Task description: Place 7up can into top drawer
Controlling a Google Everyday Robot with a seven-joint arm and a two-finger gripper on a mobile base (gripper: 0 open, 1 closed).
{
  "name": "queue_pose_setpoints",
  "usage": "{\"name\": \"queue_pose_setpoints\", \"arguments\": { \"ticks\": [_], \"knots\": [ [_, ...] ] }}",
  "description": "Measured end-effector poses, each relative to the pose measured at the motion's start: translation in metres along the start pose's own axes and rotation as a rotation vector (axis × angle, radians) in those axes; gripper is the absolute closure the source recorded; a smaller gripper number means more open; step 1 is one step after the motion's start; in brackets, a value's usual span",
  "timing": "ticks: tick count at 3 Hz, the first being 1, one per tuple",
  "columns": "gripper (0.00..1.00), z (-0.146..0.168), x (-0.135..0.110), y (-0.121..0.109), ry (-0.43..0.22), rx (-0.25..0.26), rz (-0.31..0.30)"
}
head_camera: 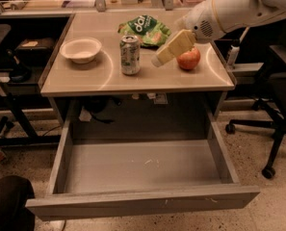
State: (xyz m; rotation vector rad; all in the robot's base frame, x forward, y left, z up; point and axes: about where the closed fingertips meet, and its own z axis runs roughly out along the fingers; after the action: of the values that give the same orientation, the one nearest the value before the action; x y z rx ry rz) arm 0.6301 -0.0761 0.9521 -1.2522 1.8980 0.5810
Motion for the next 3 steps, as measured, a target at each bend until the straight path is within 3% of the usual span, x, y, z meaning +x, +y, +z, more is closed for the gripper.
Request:
{"name": "queue_pose_setpoints", "arguments": {
  "ticks": [1, 3],
  "knots": [
    [0.00, 0.043, -0.018, -0.036, -0.037, 0.035, -0.021],
    [0.00, 0.059, -0.016, -0.036, -0.041, 0.024, -0.042]
  ]
}}
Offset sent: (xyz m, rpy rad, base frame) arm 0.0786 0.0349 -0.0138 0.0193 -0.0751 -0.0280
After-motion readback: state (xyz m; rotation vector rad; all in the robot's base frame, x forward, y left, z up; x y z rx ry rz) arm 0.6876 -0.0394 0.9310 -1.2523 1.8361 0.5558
